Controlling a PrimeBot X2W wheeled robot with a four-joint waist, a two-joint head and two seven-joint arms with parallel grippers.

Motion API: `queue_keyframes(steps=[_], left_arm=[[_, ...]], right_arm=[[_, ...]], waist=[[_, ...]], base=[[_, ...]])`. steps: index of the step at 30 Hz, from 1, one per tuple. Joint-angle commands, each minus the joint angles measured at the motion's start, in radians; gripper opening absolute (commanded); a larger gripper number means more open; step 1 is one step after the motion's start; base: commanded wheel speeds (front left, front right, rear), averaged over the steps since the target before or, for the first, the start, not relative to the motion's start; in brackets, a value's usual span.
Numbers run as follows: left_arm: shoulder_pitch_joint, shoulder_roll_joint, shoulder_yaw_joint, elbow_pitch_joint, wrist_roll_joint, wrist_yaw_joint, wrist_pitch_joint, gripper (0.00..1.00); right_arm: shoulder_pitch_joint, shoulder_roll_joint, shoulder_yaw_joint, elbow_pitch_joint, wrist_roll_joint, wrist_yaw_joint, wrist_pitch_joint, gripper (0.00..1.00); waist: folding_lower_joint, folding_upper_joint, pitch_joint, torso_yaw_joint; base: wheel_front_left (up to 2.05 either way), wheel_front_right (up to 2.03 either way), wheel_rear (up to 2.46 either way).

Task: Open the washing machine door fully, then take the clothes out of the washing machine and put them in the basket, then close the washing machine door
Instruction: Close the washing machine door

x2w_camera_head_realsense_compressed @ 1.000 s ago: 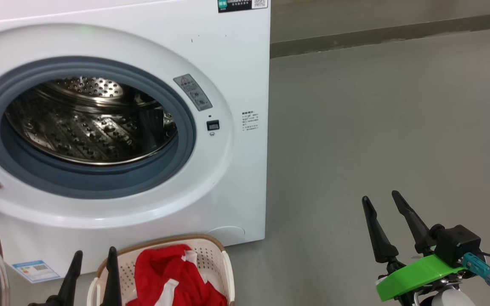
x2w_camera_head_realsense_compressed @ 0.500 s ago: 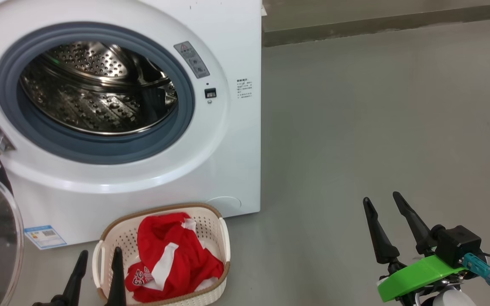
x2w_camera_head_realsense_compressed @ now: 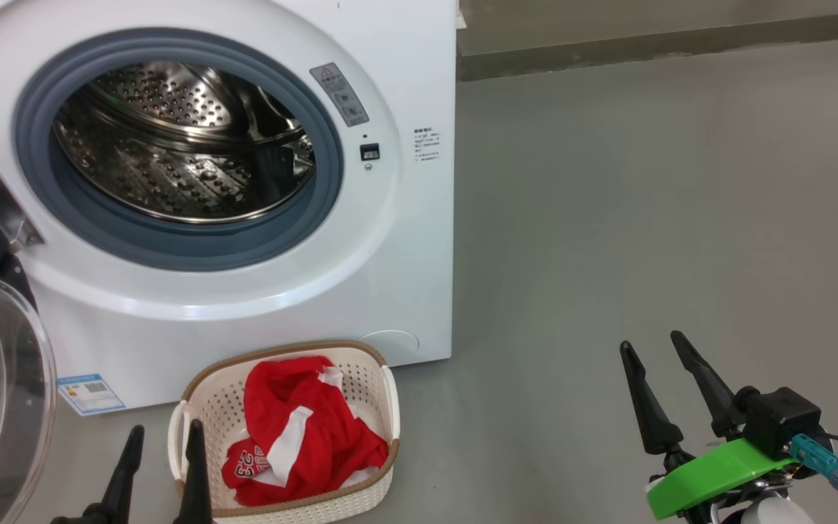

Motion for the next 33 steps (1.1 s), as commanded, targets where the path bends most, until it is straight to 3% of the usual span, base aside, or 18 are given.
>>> queue_keyframes(steps=[1, 14, 33], left_arm=[[-0.014, 0.009, 0.032, -0.028, 0.012, 0.007, -0.012, 1.00], [-0.013, 0.009, 0.035, -0.048, 0.015, 0.030, -0.012, 1.00], [0.019, 0.014, 0.047, -0.082, 0.038, 0.041, -0.012, 1.00]], right_arm=[[-0.015, -0.009, 0.023, -0.021, 0.001, 0.005, -0.006, 1.00], [-0.016, 0.000, 0.041, -0.025, 0.009, 0.005, -0.006, 1.00], [-0.005, 0.011, 0.082, -0.034, 0.021, 0.005, -0.006, 1.00]], waist=[[0.0000, 0.0000, -0.001, 0.002], [0.0000, 0.0000, -0.004, 0.080], [0.0000, 0.0000, -0.033, 0.306]], base=[[0.00, 0.00, 0.00], [0.00, 0.00, 0.00], [0.00, 0.00, 0.00]])
